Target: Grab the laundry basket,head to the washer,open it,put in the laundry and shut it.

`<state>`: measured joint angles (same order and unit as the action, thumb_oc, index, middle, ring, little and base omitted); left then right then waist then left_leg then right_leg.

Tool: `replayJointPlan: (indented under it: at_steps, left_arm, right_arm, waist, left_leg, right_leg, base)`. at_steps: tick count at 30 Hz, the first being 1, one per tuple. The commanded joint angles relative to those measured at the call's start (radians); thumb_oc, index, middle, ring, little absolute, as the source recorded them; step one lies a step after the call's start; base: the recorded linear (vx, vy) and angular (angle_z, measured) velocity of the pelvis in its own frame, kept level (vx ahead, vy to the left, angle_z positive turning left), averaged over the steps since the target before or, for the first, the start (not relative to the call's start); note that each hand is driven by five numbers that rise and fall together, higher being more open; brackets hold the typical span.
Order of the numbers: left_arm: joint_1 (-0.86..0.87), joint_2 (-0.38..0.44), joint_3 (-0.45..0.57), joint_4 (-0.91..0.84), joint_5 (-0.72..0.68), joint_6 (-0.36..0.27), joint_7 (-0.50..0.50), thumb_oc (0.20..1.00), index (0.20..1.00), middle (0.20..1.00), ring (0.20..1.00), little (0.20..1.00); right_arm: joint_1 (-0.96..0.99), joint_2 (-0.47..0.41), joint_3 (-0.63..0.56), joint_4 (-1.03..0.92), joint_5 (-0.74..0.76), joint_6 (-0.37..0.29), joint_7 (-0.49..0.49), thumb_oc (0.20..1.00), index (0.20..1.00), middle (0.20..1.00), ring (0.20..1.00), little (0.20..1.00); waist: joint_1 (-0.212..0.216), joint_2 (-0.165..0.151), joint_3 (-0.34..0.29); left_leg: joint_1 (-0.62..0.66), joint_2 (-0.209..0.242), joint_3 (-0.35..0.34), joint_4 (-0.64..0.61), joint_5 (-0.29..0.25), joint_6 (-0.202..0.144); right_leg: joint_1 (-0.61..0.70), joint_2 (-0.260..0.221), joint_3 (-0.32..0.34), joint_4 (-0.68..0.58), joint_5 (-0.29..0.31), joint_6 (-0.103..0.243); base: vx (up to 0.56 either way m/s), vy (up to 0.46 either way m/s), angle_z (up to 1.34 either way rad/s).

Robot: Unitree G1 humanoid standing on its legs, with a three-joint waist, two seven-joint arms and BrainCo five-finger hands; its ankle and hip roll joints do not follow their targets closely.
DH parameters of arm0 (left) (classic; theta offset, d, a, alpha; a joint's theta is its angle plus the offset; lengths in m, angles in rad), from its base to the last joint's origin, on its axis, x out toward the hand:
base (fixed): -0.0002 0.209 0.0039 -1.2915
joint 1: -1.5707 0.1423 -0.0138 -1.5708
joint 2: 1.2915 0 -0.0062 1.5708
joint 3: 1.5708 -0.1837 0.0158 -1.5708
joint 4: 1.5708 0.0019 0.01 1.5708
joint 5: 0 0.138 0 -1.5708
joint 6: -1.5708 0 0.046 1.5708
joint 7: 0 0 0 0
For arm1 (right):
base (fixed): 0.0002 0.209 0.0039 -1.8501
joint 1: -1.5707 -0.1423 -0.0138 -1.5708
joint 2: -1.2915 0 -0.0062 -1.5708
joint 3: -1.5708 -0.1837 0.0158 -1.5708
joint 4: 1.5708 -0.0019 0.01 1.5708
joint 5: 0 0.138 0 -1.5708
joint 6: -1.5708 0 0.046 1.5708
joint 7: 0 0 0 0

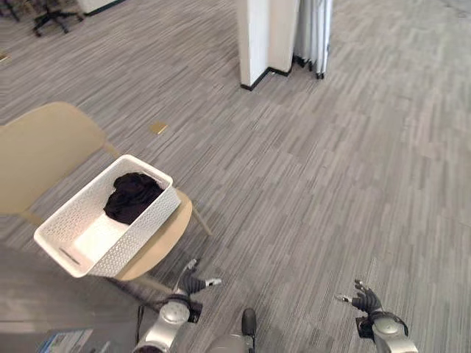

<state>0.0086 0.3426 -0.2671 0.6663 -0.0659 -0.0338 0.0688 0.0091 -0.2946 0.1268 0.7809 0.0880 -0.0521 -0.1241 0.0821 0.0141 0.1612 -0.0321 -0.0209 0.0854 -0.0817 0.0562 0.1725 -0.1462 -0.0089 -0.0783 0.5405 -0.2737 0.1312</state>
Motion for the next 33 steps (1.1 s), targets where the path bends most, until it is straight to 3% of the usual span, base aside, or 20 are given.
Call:
replayJointPlan:
  at_steps: [1,3,4,7,9,12,16,17,18,20,21,24,29,30,31,33]
  left_arm:
    - [0.052,0.034,0.022,-0.034,-0.002,-0.018,0.019,1.0,1.0,1.0,1.0,1.0]
    - [0.051,0.032,0.021,-0.031,0.0,-0.018,0.018,1.0,1.0,1.0,1.0,1.0]
    - [0.049,0.031,0.022,-0.02,0.011,-0.013,0.018,1.0,1.0,1.0,1.0,1.0]
    - [0.049,0.013,0.016,-0.007,0.017,-0.019,0.014,1.0,1.0,1.0,1.0,1.0]
    - [0.044,0.005,0.01,-0.002,0.009,-0.016,0.007,1.0,1.0,1.0,1.0,1.0]
    - [0.035,0.002,0.014,0.005,-0.004,-0.013,0.012,1.0,1.0,1.0,1.0,1.0]
    - [0.026,-0.001,0.011,0.017,-0.005,-0.01,0.013,1.0,1.0,1.0,1.0,1.0]
    - [0.026,-0.002,0.011,0.021,-0.007,-0.011,0.015,1.0,1.0,1.0,1.0,1.0]
    - [0.031,-0.001,0.014,0.017,-0.004,-0.01,0.017,1.0,1.0,1.0,1.0,1.0]
    - [0.036,-0.004,0.018,0.019,-0.005,-0.008,0.019,1.0,1.0,1.0,1.0,1.0]
    - [0.039,-0.004,0.024,0.025,-0.002,-0.007,0.022,1.0,1.0,1.0,1.0,1.0]
    - [0.039,-0.009,0.035,0.042,0.002,-0.004,0.023,1.0,1.0,1.0,1.0,1.0]
    - [0.057,-0.019,0.06,0.067,-0.011,-0.007,0.028,1.0,1.0,1.0,1.0,1.0]
    - [0.064,-0.017,0.073,0.071,-0.014,-0.007,0.032,1.0,1.0,1.0,1.0,1.0]
    - [0.069,-0.006,0.083,0.068,-0.013,-0.004,0.033,1.0,1.0,1.0,1.0,1.0]
    - [0.067,0.009,0.089,0.072,-0.012,-0.004,0.04,1.0,1.0,1.0,1.0,1.0]
  right_arm:
    - [0.016,-0.02,0.005,-0.044,-0.002,-0.025,0.004,1.0,1.0,1.0,1.0,1.0]
    - [0.018,-0.021,0.006,-0.041,0.002,-0.025,0.004,1.0,1.0,1.0,1.0,1.0]
    - [0.029,-0.018,-0.001,-0.046,0.007,-0.02,0.0,1.0,1.0,1.0,1.0,1.0]
    - [0.047,-0.023,-0.002,-0.058,0.015,-0.026,0.007,1.0,1.0,1.0,1.0,1.0]
    - [0.06,-0.033,-0.017,-0.071,0.03,-0.029,0.004,1.0,1.0,1.0,1.0,1.0]
    - [0.061,-0.045,-0.019,-0.074,0.028,-0.026,-0.001,1.0,1.0,1.0,1.0,1.0]
    - [0.064,-0.042,-0.026,-0.079,0.033,-0.02,-0.001,1.0,1.0,1.0,1.0,1.0]
    - [0.066,-0.041,-0.027,-0.077,0.032,-0.019,-0.002,1.0,1.0,1.0,1.0,1.0]
    - [0.067,-0.037,-0.026,-0.077,0.029,-0.017,-0.004,1.0,1.0,1.0,1.0,1.0]
    - [0.069,-0.035,-0.025,-0.075,0.025,-0.016,-0.004,1.0,1.0,1.0,1.0,1.0]
    - [0.073,-0.032,-0.026,-0.074,0.024,-0.018,-0.008,1.0,1.0,1.0,1.0,1.0]
    - [0.073,-0.026,-0.024,-0.063,0.018,-0.017,-0.007,1.0,1.0,1.0,1.0,1.0]
    - [0.071,-0.003,-0.02,-0.069,-0.009,-0.009,0.002,1.0,1.0,1.0,1.0,1.0]
    - [0.063,-0.001,-0.015,-0.07,-0.018,-0.011,0.001,1.0,1.0,1.0,1.0,1.0]
    - [0.054,0.003,-0.015,-0.088,-0.014,-0.014,0.004,1.0,1.0,1.0,1.0,1.0]
    - [0.043,0.002,-0.009,-0.098,-0.009,-0.02,0.003,1.0,1.0,1.0,1.0,1.0]
  waist:
    - [-0.011,-0.016,0.011]
    - [-0.037,-0.014,0.025]
    - [-0.06,-0.02,0.032]
    - [-0.059,-0.03,0.016]
    - [-0.063,-0.036,0.02]
    - [-0.065,-0.039,0.029]
    - [-0.062,-0.042,0.023]
    - [-0.058,-0.042,0.019]
    - [-0.041,-0.035,0.012]
    - [-0.032,-0.034,0.009]
    - [-0.025,-0.026,0.009]
    - [-0.014,-0.03,0.008]
    - [0.01,-0.053,-0.039]
    - [0.02,-0.061,-0.044]
    - [0.026,-0.062,-0.04]
    - [0.02,-0.062,-0.027]
  left_leg:
    - [0.0,-0.012,0.006,0.099,-0.033,-0.136]
    - [0.031,-0.019,-0.025,0.094,-0.046,-0.14]
    - [0.057,-0.031,-0.064,0.101,-0.064,-0.149]
    - [0.048,-0.039,-0.08,0.158,-0.08,-0.176]
    - [0.005,-0.022,-0.063,0.253,-0.068,-0.209]
    - [-0.061,0.001,-0.029,0.351,-0.059,-0.225]
    - [-0.11,0.041,0.04,0.281,-0.055,-0.213]
    - [-0.131,0.047,0.047,0.262,-0.039,-0.213]
    - [-0.188,0.072,0.071,0.213,0.03,-0.224]
    - [-0.197,0.081,0.081,0.19,0.053,-0.23]
    - [-0.229,0.111,0.125,0.167,0.105,-0.241]
    - [-0.245,0.14,0.211,0.154,0.153,-0.251]
    - [-0.205,0.096,0.219,0.154,0.094,-0.206]
    - [-0.192,0.077,0.216,0.158,0.072,-0.192]
    - [-0.166,0.057,0.204,0.158,0.048,-0.171]
    - [-0.143,0.042,0.185,0.153,0.036,-0.159]
  right_leg:
    - [-0.003,-0.015,-0.026,-0.336,0.278,0.007]
    - [-0.014,-0.004,-0.032,-0.377,0.29,0.0]
    - [-0.027,0.002,-0.003,-0.424,0.318,0.0]
    - [0.045,-0.001,0.009,-0.466,0.314,-0.025]
    - [0.074,-0.021,-0.03,-0.486,0.315,-0.037]
    - [0.103,-0.034,-0.069,-0.504,0.303,-0.051]
    - [0.142,-0.056,-0.109,-0.527,0.277,-0.044]
    - [0.153,-0.059,-0.115,-0.531,0.268,-0.043]
    - [0.184,-0.054,-0.119,-0.539,0.246,-0.041]
    - [0.202,-0.054,-0.117,-0.542,0.23,-0.04]
    - [0.228,-0.047,-0.12,-0.545,0.212,-0.04]
    - [0.267,-0.053,-0.13,-0.54,0.197,-0.038]
    - [0.304,-0.136,-0.176,-0.476,0.193,0.009]
    - [0.303,-0.165,-0.186,-0.437,0.217,0.023]
    - [0.267,-0.189,-0.178,-0.319,0.274,0.027]
    - [0.227,-0.191,-0.153,-0.24,0.302,0.028]
  base:
    - [0.19,-0.032,0.3]
    - [0.22,-0.033,0.54]
    - [0.2,-0.033,0.79]
    - [0.2,-0.076,1.54]
    - [0.05,-0.067,0.61]
    - [0.01,-0.045,1.02]
    - [0.09,0.001,0.45]
    - [0.21,0.063,0.63]
    - [0.29,0.093,0.66]
    - [0.22,0.082,0.36]
    - [0.16,0.073,0.12]
    - [0.21,0.135,-0.07]
    - [0.23,0.203,0.24]
    - [0.27,0.292,0.31]
    - [0.19,0.206,0.22]
    - [0.14,0.155,0.26]
